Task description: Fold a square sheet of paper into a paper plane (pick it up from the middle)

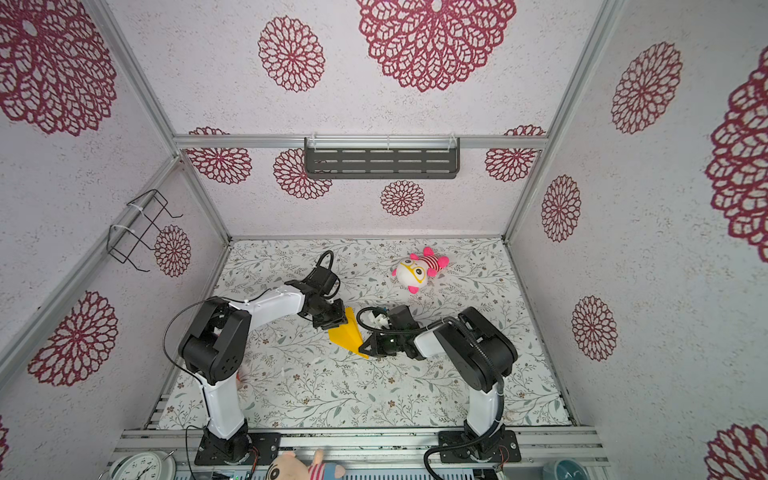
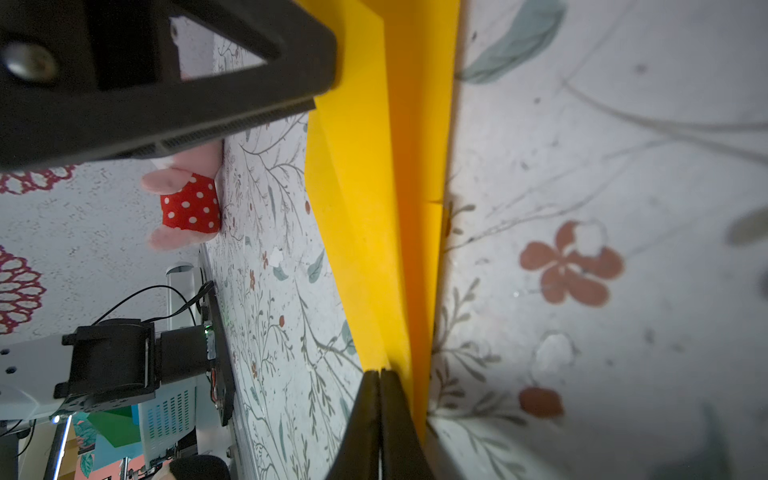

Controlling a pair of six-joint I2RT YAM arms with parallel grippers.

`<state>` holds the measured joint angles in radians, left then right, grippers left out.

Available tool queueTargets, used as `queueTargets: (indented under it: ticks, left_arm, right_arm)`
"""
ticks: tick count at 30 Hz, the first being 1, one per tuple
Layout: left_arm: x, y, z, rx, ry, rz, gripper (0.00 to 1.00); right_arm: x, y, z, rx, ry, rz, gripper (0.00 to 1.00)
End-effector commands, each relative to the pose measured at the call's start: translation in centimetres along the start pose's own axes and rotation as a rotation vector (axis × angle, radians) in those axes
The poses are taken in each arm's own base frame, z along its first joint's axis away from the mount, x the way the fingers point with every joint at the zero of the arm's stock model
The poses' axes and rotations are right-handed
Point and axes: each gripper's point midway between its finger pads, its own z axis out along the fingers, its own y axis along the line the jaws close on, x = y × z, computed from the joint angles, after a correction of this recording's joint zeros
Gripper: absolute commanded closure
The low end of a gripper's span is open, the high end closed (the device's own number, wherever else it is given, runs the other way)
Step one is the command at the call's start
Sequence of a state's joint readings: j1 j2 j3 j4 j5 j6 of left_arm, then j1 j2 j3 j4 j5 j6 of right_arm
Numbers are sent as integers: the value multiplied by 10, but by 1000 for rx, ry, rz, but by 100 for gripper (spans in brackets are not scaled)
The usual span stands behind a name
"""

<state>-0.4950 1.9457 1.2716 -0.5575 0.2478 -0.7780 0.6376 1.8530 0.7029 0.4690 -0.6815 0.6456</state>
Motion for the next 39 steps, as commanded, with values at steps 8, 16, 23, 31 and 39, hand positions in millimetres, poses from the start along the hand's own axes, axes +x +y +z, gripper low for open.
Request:
queueTargets:
  ticks: [8, 16, 23, 31, 39]
  left_arm:
    - [-5, -2, 18, 8, 18, 4, 65]
    - [-10, -11, -4, 36, -29, 21, 61]
    - [-12, -19, -26, 110, -104, 27, 55]
    - [-3, -3, -16, 94, -84, -5, 62]
    - [-1, 0, 0, 86, -51, -14, 61]
  right_arm:
    - [21, -48, 3, 178, 41, 84, 93]
    - [20, -47, 2, 180, 37, 83, 93]
    - [17, -43, 2, 164, 21, 69, 93]
    - [5, -24, -2, 98, -20, 14, 88]
    - [-3, -11, -4, 54, -31, -22, 87]
